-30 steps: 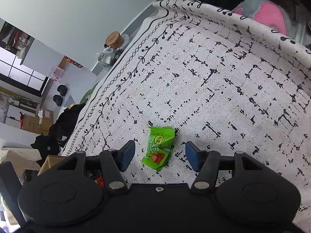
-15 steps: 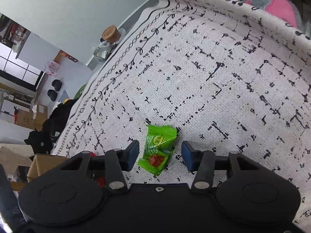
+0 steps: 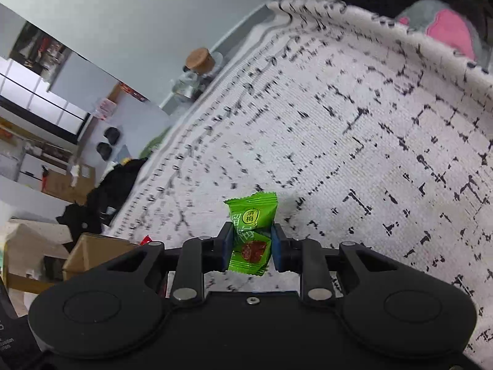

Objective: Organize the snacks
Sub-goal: 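Carry the red chocolate bar with the left tool while the right tool carries the green candy to the box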

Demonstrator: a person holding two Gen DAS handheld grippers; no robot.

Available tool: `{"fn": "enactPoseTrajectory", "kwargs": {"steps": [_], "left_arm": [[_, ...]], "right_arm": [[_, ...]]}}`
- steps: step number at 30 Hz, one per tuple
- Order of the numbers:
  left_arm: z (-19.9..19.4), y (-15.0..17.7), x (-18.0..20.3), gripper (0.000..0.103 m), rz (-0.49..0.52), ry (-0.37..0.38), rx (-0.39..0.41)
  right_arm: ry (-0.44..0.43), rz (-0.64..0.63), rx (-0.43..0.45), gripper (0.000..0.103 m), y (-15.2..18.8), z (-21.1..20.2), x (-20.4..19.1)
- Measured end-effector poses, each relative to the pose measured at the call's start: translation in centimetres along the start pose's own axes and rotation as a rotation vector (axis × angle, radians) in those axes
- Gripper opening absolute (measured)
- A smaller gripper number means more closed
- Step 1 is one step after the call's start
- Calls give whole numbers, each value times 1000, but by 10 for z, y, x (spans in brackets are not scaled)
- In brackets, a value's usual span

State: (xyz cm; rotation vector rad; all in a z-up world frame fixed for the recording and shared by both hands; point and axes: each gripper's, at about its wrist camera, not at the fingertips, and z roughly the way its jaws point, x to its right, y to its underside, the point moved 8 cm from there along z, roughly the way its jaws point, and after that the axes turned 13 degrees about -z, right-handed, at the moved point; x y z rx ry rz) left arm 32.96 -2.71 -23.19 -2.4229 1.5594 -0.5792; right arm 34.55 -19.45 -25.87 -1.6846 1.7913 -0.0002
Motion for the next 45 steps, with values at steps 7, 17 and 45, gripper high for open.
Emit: {"fn": "enactPoseTrajectory", "kwargs": {"steps": [7, 17, 45], "left_arm": [[-36, -1, -9, 19, -32, 43, 25], [-74, 3, -31, 19, -75, 95, 58], [-133, -31, -139, 19, -213, 119, 154]], "right_arm": [[-23, -22, 31, 25, 11, -23, -12], [-16, -59, 77, 25, 26, -50, -48], [-96, -176, 116, 25, 40, -56, -174]]}}
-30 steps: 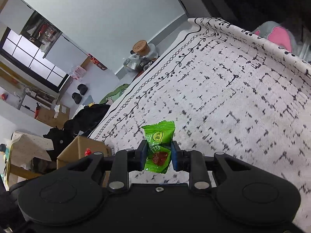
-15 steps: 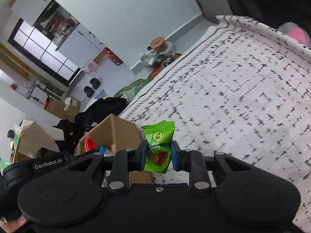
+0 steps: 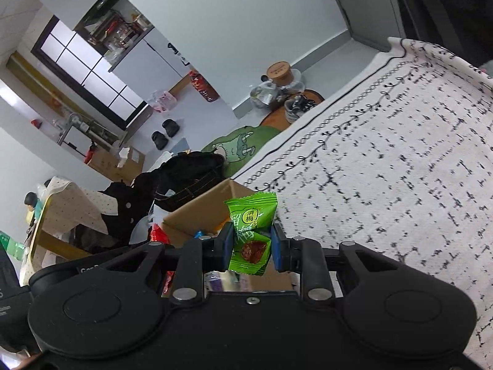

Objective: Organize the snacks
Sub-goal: 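Carry the red chocolate bar with the left tool while the right tool carries the green candy to the box, then open both tools to drop the bar and candy into the box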

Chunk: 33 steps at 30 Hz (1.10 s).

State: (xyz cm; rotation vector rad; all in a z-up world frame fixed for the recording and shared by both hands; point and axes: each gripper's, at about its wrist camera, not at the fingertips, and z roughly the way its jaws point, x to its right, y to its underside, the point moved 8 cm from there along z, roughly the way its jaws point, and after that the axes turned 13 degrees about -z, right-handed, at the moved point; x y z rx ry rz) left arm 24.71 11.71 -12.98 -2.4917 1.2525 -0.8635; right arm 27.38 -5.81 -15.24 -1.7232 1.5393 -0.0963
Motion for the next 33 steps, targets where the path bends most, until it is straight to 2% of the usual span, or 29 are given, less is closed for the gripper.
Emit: {"fn": "enactPoseTrajectory", "kwargs": {"steps": [6, 16, 19, 23, 27, 29, 31, 33], "left_arm": [[-2, -14, -12, 22, -27, -2, 25], [-4, -22, -38, 28, -42, -26, 6], [-7, -23, -44, 35, -38, -35, 10], [-13, -25, -48, 45, -30, -44, 19], [-17, -25, -47, 52, -15, -48, 18], [-18, -22, -44, 60, -5, -53, 17], [-20, -19, -41, 66, 5, -61, 20], [-23, -16, -37, 70, 16, -59, 23]], "right_arm": [[-8, -18, -11, 25, -2, 9, -17], [-32, -49, -19, 25, -5, 22, -48], [-50, -56, 1, 27, -10, 22, -58], [-62, -55, 36, 42, -15, 17, -64], [-49, -51, 26, 43, -12, 10, -57], [-40, -45, 22, 45, -10, 6, -51], [-26, -45, 28, 51, -8, -1, -45], [-7, -48, 37, 51, -6, -9, -38]]}}
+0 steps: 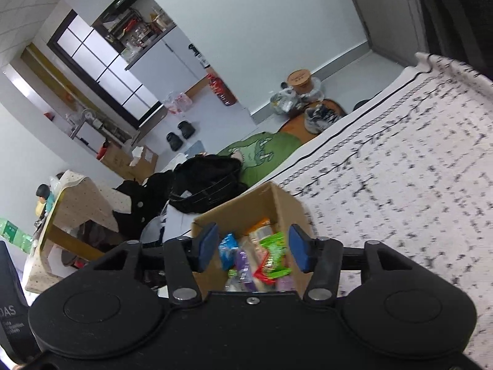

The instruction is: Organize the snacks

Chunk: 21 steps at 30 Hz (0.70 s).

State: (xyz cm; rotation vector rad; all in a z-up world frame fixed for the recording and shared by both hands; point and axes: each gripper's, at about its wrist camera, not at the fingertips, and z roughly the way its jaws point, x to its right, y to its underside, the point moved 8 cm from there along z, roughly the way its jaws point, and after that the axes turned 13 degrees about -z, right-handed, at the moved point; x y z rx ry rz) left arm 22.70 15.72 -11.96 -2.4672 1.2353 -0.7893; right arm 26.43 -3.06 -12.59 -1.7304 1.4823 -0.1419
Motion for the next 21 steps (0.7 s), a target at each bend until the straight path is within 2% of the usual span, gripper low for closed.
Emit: {"fn": "enactPoseTrajectory", "kwargs": {"steps": [4, 11, 17, 21], "left_arm": [[-5, 7, 8, 78, 22, 10, -3], [-19, 20, 25, 83, 67, 32, 6], [-32, 32, 34, 90, 95, 48, 14], [-41, 42, 38, 95, 103, 65, 15]], "right_arm": [[28, 12, 8, 53, 4, -16, 15], [70, 17, 38, 60, 9, -44, 34], [99, 13, 62, 69, 14, -65, 44], [120, 11, 86, 81, 19, -81, 49]]}}
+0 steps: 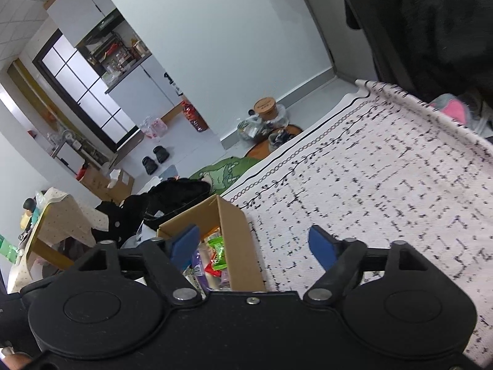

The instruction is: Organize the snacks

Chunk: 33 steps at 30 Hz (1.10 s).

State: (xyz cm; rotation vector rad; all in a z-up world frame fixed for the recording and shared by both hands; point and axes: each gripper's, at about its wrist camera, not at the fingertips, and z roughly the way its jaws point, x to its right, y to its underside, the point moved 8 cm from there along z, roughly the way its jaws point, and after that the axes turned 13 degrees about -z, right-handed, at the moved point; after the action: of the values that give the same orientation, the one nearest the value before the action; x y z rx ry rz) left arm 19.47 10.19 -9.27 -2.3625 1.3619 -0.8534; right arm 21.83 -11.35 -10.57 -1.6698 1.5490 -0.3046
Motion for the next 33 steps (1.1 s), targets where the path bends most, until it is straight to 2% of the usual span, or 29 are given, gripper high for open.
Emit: {"fn": "enactPoseTrajectory", "kwargs": {"steps": [6, 12, 17, 29, 33], "left_arm": [[-18, 10, 7, 102, 18, 23, 12], [-34, 22, 11, 103, 44, 33, 26], [-48, 32, 14, 103, 84, 44, 30], [-91, 46, 8, 103, 133, 83, 84], [-102, 52, 2, 103, 152, 89, 98]], "right_arm": [[23, -7, 37, 92, 3, -23, 9], [49, -28, 75, 103, 7, -50, 13], [52, -41, 110, 103, 9, -72, 15], [86, -132, 124, 103, 19, -113, 5], [121, -158, 123, 103, 26, -121, 0]]}}
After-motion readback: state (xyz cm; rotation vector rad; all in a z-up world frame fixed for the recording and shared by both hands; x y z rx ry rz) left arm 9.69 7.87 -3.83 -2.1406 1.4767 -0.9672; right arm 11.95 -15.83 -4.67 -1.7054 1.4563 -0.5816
